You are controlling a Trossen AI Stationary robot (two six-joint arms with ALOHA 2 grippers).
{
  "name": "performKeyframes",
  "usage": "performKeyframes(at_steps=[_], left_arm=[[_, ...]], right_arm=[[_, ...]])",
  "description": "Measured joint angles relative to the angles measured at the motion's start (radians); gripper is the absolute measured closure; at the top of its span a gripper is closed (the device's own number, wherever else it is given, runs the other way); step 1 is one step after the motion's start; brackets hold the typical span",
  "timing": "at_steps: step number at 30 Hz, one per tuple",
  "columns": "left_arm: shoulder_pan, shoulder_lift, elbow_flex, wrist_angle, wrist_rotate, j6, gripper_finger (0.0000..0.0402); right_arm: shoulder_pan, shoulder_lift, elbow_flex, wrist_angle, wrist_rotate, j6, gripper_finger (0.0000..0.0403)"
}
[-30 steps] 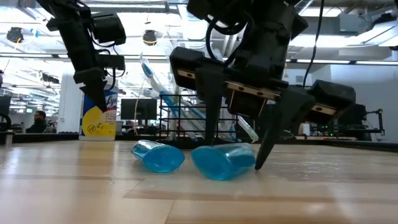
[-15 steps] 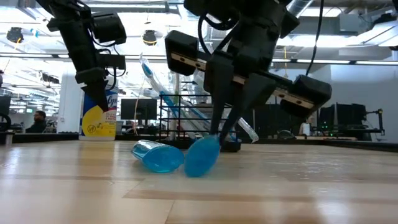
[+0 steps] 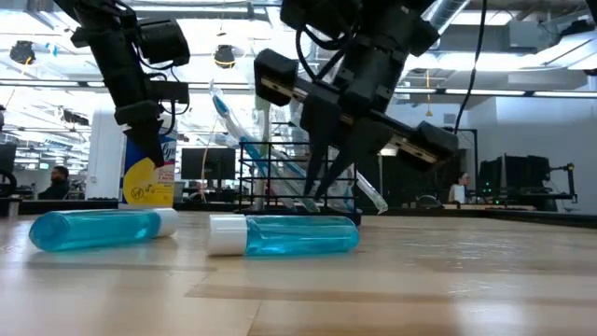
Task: Pick & Place toothbrushing station
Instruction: Put the blue mouthwash into the mesh
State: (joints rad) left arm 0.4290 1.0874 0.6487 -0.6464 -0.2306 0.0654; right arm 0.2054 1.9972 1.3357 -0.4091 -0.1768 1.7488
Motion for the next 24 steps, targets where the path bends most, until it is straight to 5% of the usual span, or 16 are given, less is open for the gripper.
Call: performKeyframes(at_steps=[14,19,24], left_arm=[[-0.038,-0.032,0.046,-0.039,0.164,0.023,0.0284],[-0.124,-0.088,0.121,-0.107,0.305,-0.186,0.0284],[-0.308,-0.066,0.143,-0.102,0.413,-0.576,0.0284]], right_arm=[[0.005,-0.113,0.001,0.039,0.040,-0.126,0.0178],[-0.018,-0.191,0.002,-0.214,0.049,-0.310,0.0165],[-0.078,-0.261,0.002,-0.474,0.053,-0.592,0.0176]])
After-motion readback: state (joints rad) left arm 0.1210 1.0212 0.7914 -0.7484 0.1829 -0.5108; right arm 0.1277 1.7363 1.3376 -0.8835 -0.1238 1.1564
